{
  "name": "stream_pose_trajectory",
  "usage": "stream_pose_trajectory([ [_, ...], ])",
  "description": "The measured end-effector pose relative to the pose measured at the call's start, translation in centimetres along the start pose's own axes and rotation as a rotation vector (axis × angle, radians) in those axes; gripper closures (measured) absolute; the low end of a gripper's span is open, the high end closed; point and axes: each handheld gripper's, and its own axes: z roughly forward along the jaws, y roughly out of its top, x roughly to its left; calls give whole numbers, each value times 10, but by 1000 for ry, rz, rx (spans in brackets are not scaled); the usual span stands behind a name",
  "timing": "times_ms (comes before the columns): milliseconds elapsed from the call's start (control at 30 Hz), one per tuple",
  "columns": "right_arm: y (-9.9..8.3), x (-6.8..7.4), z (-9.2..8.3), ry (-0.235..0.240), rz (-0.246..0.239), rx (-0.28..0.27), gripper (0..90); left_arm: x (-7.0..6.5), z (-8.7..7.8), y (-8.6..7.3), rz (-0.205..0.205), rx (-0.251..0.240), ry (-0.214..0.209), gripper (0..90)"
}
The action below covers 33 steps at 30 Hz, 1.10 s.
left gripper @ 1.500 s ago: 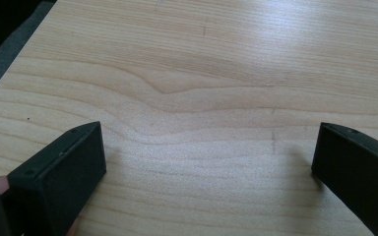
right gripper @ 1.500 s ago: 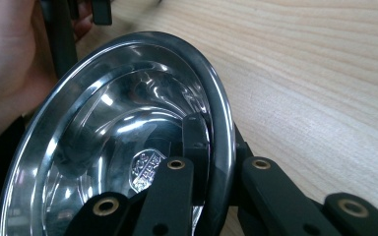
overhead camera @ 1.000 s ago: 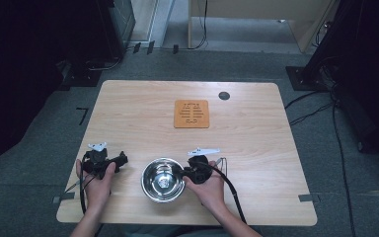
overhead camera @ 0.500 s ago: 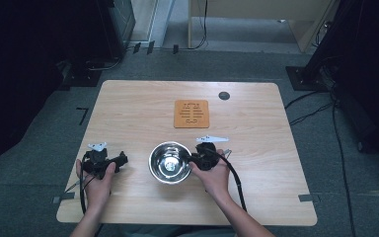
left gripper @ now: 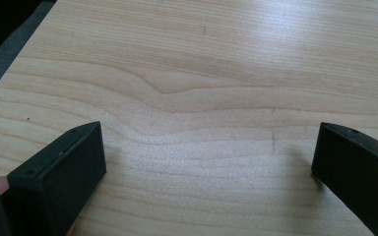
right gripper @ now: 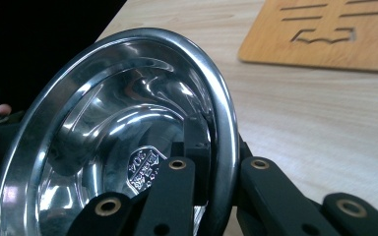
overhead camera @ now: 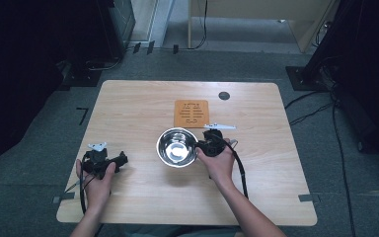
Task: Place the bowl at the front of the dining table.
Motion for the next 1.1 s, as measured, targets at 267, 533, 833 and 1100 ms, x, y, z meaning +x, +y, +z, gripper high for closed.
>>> stream_pose_trajectory([
  [267,12,-10,5,-43,13,-4,879,0,0,0,1,1,0,0],
  [533,27,-20,11,-78,28,-18,879,0,0,0,1,1,0,0],
  [833,40,-33,17,-117,61,-37,879,0,0,0,1,0,1,0],
  [1100,52,-44,24,-164,91,-53,879,0,0,0,1,1,0,0],
])
